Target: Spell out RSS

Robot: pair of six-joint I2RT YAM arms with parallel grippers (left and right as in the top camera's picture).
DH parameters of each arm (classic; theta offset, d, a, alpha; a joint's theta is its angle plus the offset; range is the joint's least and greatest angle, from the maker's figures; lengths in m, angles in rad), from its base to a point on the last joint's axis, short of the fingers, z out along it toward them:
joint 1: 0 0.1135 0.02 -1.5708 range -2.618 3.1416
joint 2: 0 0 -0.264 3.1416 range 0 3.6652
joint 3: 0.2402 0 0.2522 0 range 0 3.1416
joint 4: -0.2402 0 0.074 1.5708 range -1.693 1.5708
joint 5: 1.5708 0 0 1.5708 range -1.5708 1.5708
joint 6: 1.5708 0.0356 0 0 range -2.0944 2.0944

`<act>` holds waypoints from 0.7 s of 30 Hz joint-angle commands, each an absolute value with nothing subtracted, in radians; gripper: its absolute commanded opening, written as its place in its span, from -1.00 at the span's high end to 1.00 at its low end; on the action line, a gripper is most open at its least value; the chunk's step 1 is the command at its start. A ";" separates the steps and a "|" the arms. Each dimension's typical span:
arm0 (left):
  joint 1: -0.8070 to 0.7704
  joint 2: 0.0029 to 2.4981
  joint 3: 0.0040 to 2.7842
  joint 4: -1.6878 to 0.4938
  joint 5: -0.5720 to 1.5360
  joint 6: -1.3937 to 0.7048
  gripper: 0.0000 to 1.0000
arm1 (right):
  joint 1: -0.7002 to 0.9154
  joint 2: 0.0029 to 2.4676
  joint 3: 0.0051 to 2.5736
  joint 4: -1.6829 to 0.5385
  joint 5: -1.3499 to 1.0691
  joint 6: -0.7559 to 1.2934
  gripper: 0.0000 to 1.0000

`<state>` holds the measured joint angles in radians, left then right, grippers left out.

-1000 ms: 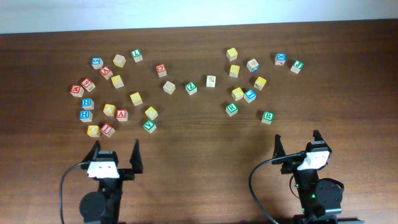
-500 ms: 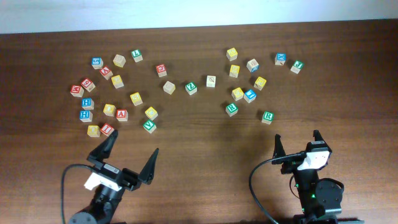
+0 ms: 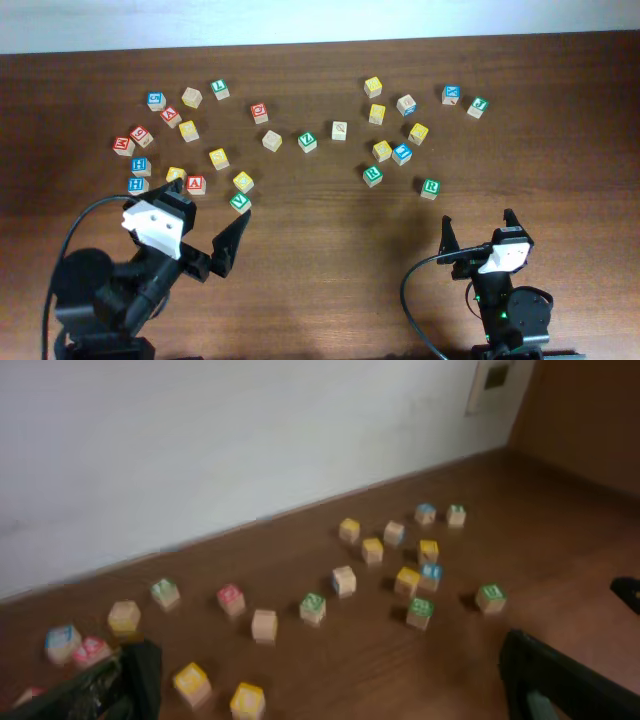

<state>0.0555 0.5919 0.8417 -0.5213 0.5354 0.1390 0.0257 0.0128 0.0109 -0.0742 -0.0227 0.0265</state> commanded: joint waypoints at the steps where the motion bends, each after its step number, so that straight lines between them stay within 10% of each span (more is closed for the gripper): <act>1: 0.060 0.680 0.980 -0.664 0.425 0.096 -0.98 | 0.019 0.005 0.006 -0.079 -0.014 0.030 -0.96; 21: 0.059 1.304 1.464 -1.337 0.319 -0.016 -0.98 | 0.019 0.006 0.006 -0.079 -0.014 0.030 -0.97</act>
<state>0.0555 1.2499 1.3987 -1.3075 0.3859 0.0120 0.0257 0.0128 0.0109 -0.0742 -0.0227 0.0265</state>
